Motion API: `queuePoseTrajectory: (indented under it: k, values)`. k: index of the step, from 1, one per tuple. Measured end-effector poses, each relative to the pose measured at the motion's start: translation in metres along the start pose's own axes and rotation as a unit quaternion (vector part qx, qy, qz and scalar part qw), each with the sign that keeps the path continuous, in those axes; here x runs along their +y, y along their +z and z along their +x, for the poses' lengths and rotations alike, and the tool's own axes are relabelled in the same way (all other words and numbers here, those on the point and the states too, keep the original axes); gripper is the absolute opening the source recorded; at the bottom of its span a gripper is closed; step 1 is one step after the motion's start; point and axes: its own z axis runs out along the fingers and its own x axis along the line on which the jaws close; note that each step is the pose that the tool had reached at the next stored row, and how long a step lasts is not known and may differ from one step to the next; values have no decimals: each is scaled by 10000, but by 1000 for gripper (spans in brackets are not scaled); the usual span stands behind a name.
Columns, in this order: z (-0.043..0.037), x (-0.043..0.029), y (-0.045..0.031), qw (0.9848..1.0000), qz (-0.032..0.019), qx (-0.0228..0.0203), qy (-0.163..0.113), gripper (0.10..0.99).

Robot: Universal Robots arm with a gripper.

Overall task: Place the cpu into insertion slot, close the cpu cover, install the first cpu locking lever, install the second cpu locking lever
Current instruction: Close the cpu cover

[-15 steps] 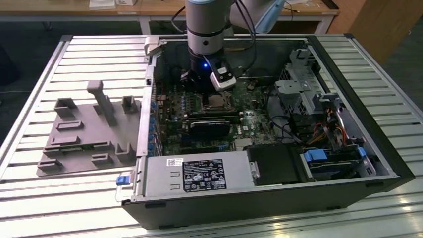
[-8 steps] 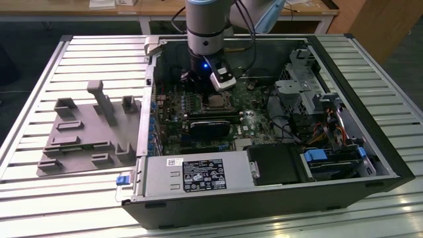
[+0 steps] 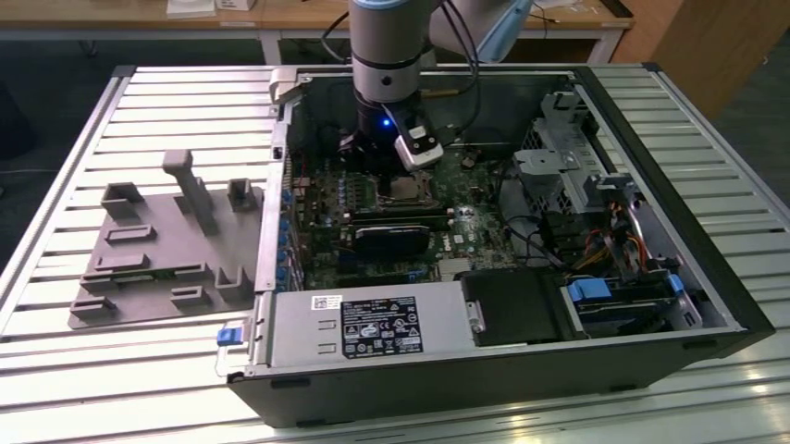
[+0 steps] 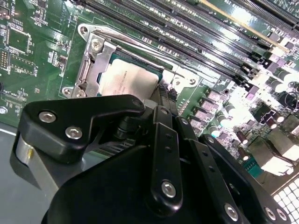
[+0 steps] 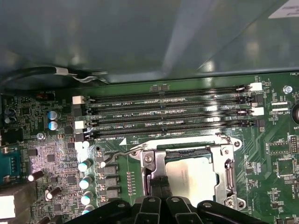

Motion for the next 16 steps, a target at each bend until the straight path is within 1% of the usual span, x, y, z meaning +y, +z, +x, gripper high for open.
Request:
queuePoseTrajectory:
  k: [4,8,16]
  values:
    - [-1,1,-41,10000,-2,-1,-1,102]
    - [1,0,-41,10000,-13,0,-6,102]
    - [30,-3,-6,9996,-122,15,-240,102]
